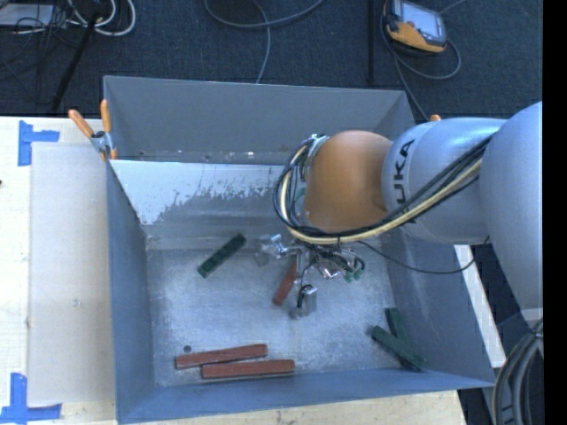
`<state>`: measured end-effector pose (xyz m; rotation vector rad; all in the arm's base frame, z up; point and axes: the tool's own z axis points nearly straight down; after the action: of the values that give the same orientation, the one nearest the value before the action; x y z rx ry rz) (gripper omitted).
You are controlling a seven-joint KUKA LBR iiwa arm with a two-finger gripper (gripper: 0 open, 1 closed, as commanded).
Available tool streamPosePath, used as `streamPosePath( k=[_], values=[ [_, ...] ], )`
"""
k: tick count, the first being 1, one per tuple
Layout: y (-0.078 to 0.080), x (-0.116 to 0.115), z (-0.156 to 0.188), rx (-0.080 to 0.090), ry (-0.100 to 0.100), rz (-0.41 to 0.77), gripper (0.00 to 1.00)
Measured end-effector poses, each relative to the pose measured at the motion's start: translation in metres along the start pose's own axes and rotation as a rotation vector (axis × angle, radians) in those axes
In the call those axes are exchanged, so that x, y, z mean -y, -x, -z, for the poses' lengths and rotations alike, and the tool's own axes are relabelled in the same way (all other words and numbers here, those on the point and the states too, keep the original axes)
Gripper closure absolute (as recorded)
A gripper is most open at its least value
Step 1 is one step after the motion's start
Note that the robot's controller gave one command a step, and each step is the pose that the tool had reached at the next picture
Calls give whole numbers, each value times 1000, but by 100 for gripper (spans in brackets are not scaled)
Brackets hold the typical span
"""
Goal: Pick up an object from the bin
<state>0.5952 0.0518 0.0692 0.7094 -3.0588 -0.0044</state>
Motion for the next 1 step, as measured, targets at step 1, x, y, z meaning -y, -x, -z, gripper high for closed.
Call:
streamPosePath(
  k=[1],
  values=[
    [0,2,0,1,-1,-7,100]
  ],
)
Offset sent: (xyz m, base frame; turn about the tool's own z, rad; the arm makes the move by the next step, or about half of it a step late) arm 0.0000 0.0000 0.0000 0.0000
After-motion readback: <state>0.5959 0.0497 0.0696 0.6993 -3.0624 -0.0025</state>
